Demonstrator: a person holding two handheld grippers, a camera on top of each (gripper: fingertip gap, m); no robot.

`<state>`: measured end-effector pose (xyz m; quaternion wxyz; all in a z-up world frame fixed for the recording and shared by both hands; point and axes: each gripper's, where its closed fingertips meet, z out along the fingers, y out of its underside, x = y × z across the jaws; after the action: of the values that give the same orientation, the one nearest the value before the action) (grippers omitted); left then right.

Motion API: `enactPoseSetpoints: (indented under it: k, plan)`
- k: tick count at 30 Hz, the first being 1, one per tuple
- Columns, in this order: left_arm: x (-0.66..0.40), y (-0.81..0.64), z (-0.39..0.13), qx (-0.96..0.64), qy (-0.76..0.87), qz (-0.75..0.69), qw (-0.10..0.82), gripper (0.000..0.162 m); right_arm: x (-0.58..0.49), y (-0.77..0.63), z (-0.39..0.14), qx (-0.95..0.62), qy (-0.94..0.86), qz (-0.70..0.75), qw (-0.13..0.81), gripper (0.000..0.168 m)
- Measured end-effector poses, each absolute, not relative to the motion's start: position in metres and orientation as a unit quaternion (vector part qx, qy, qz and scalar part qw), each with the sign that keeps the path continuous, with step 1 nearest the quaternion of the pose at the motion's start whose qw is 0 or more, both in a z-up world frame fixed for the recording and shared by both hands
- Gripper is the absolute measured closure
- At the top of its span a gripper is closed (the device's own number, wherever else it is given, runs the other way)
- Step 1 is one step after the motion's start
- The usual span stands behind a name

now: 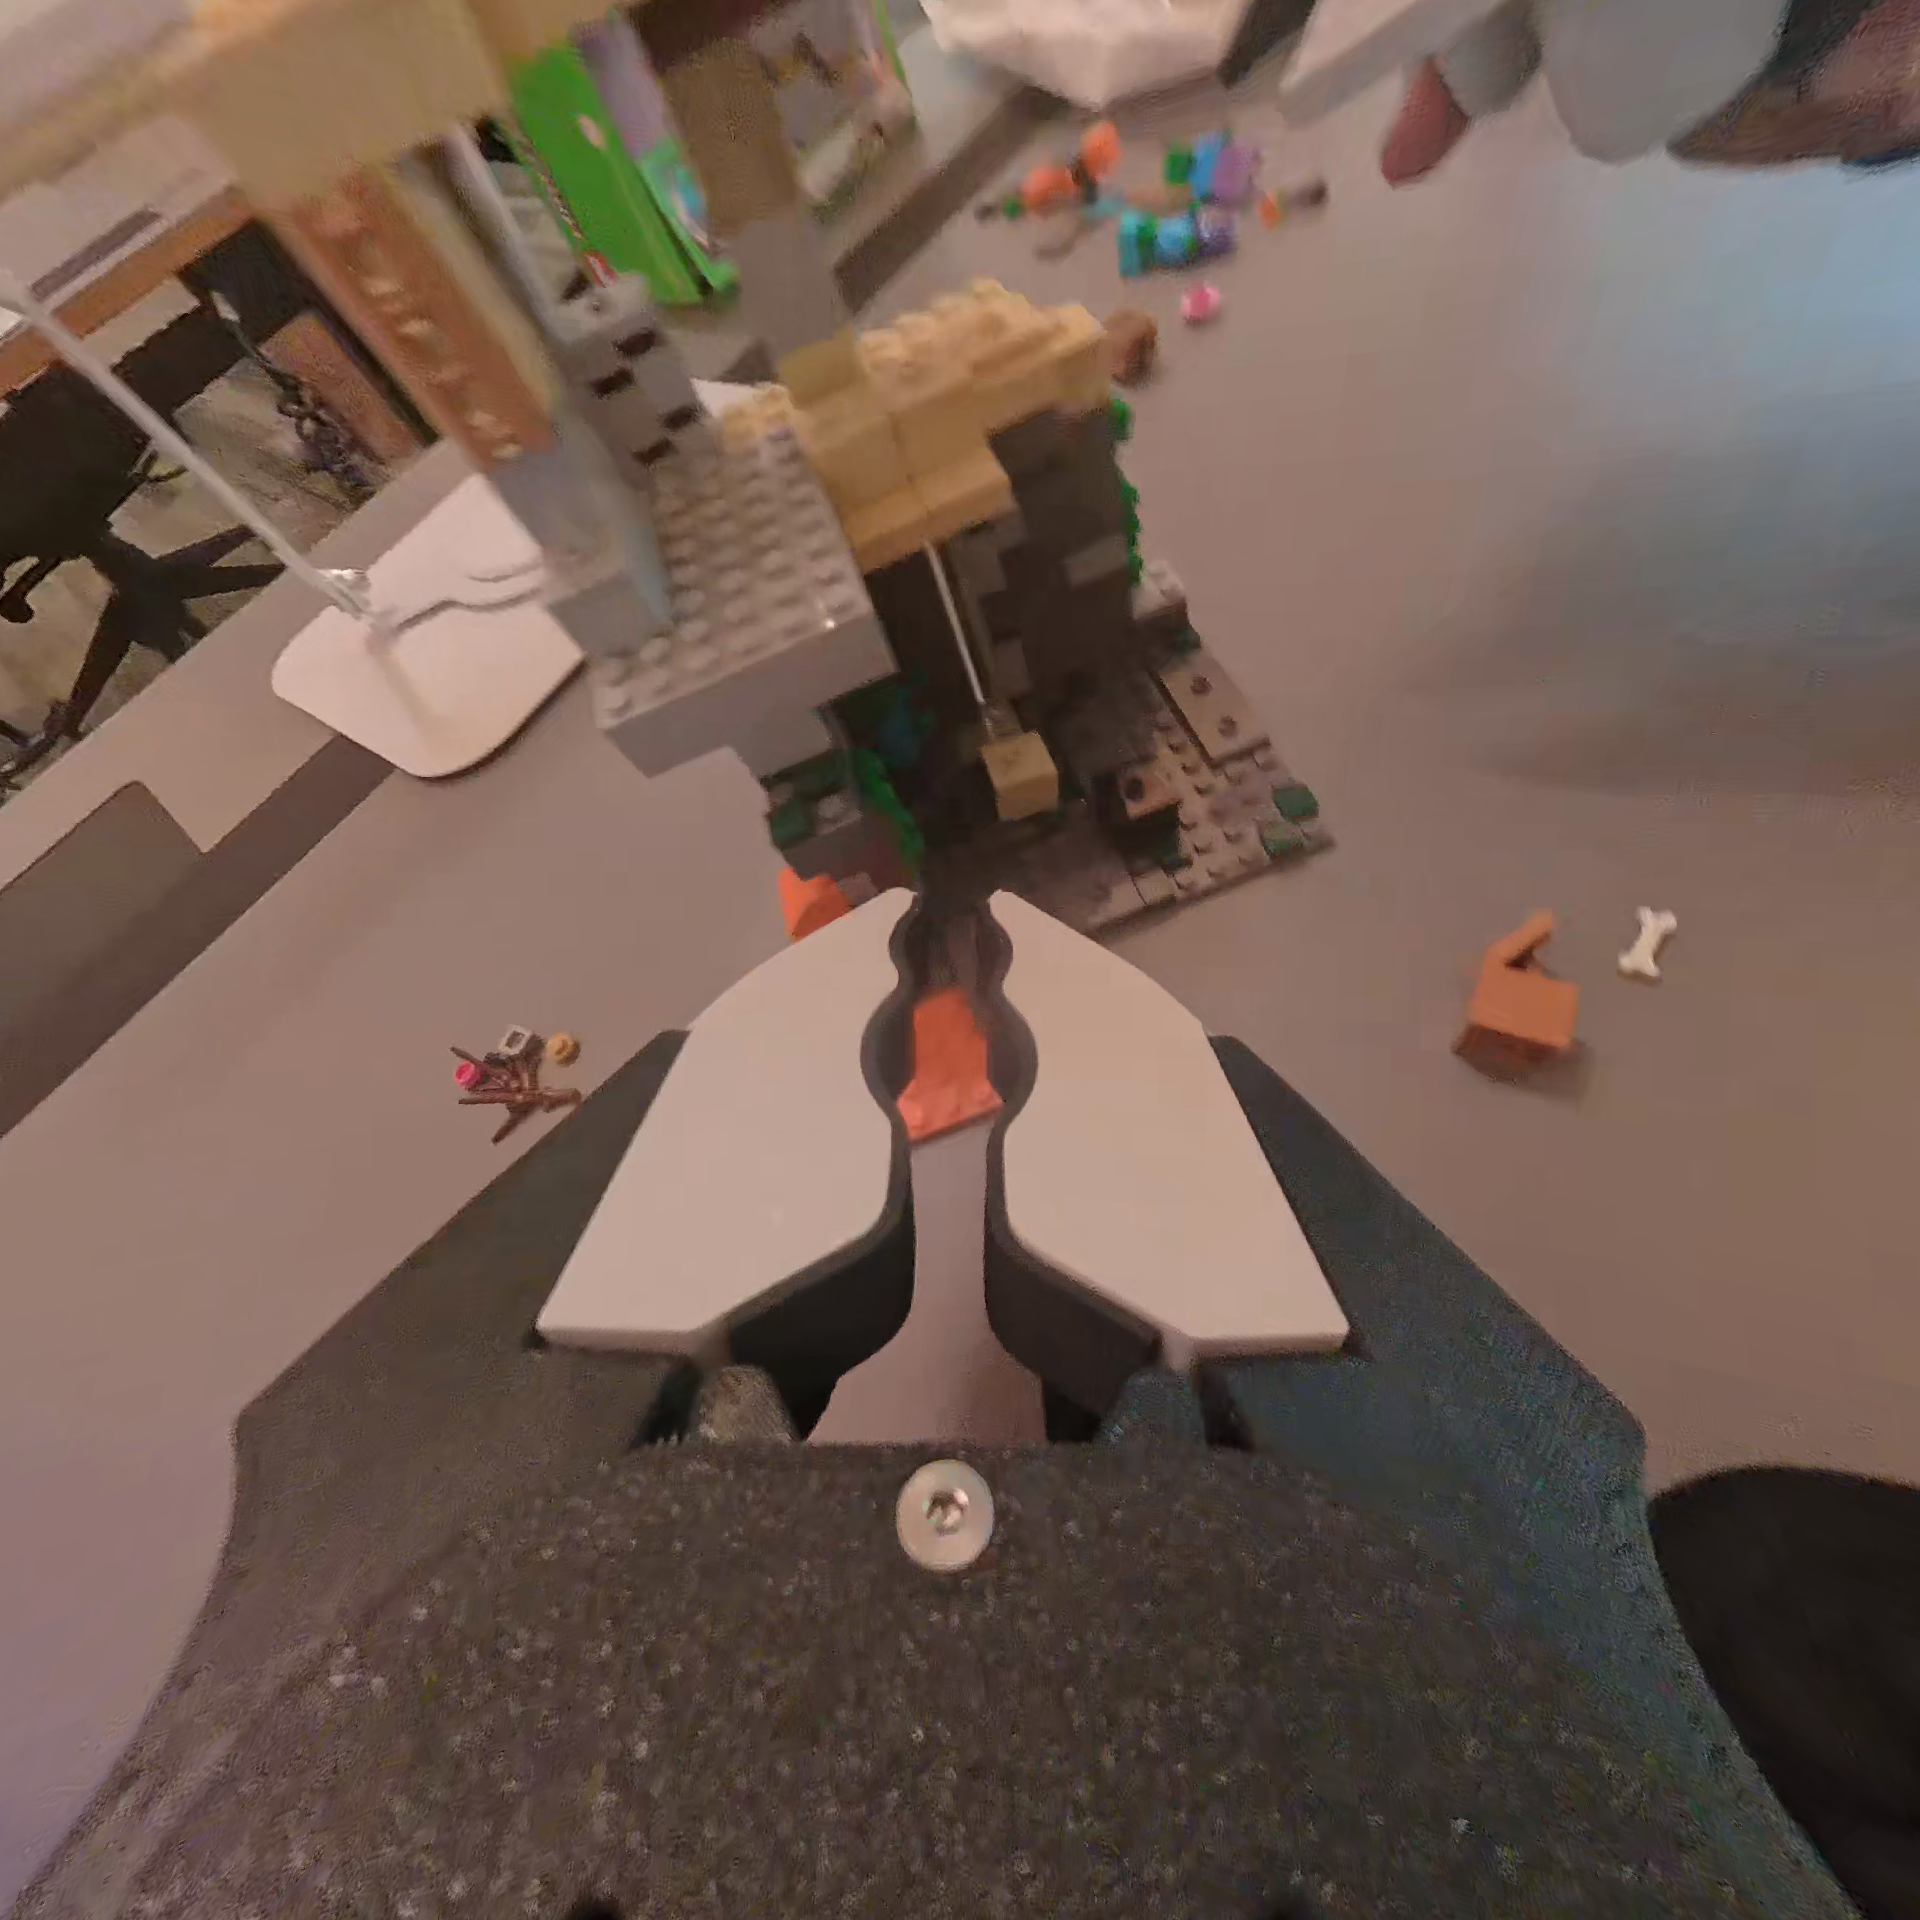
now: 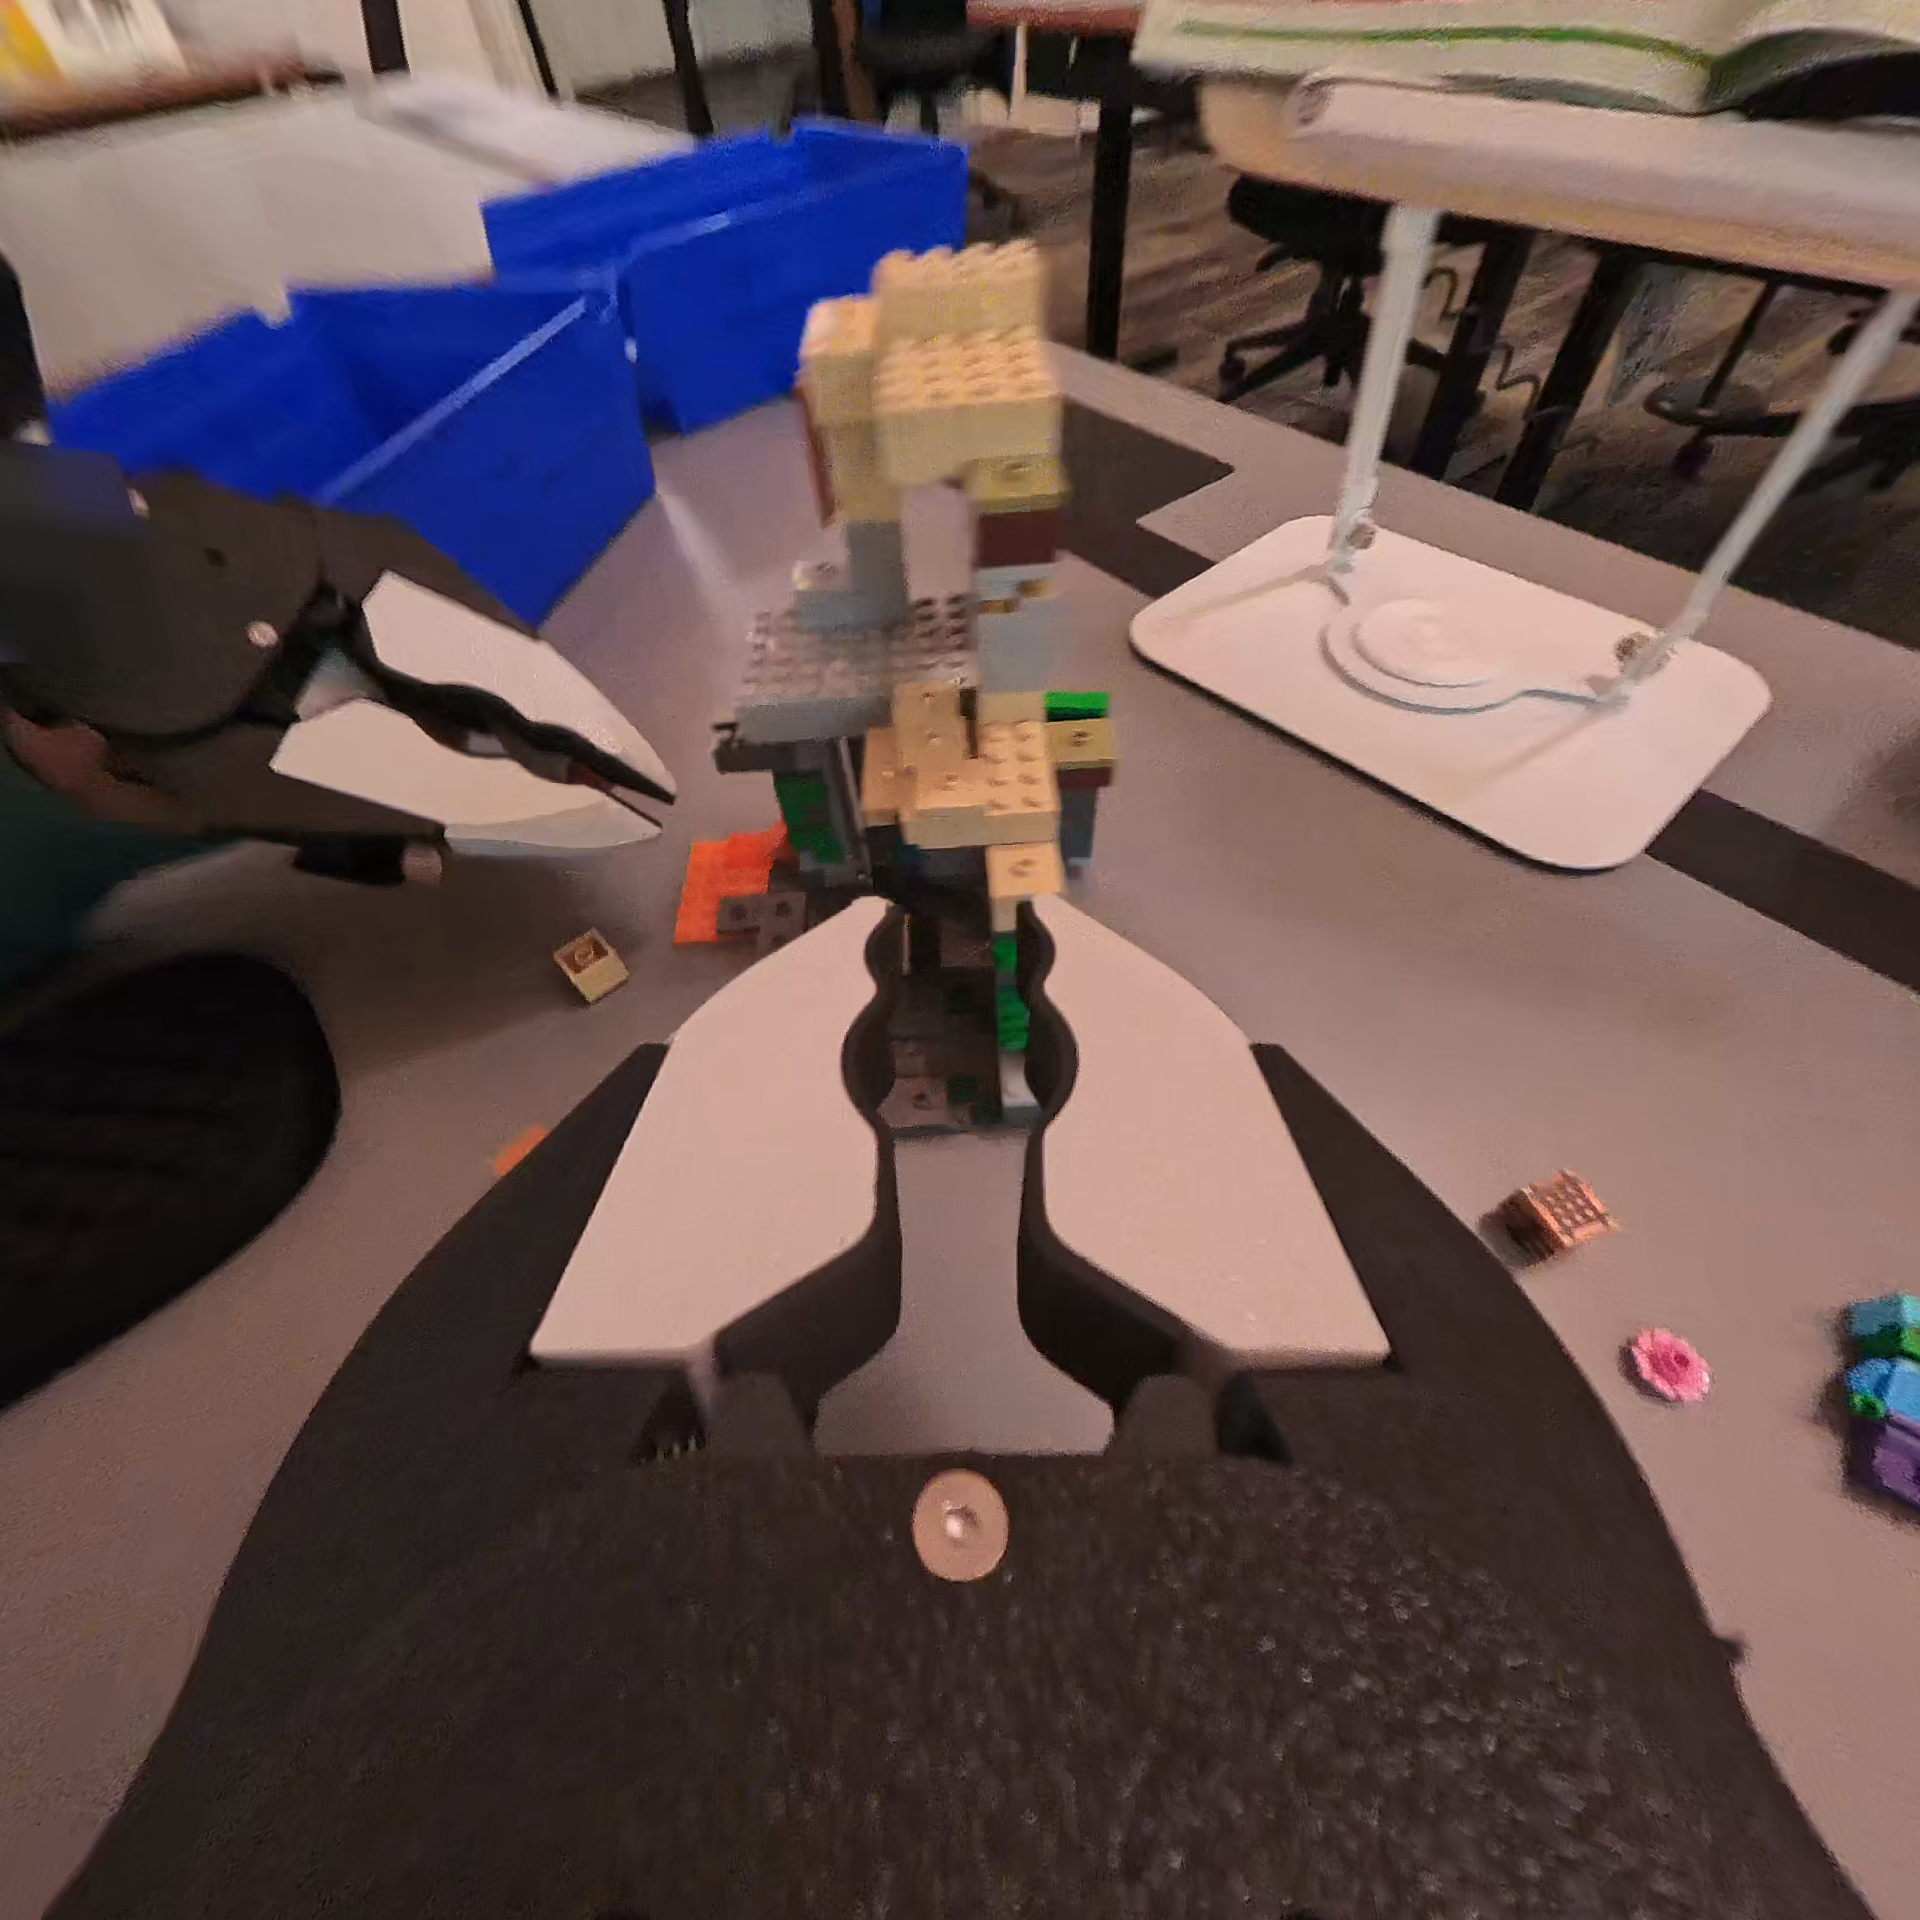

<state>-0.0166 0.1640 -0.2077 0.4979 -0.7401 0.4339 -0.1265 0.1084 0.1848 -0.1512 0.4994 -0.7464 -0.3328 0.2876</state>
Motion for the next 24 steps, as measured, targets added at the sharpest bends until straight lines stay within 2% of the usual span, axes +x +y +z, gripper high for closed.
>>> enactPoseSetpoints:
  k: [7, 17, 24]
  plan:
    - [-0.036, 0.190, -0.196, -0.738, 0.361, -0.127, 0.556, 0.150, 0.123, 0.214, -0.173, -0.765, -0.250, 0.451, 0.386, 0.139]
    - [-0.033, 0.184, -0.197, -0.694, 0.370, -0.078, 0.613, 0.155, 0.081, 0.259, -0.184, -0.734, -0.140, 0.618, 0.243, 0.127]
    - [-0.032, 0.176, -0.196, -0.688, 0.375, -0.067, 0.617, 0.155, 0.069, 0.257, -0.182, -0.699, -0.125, 0.678, 0.190, 0.133]
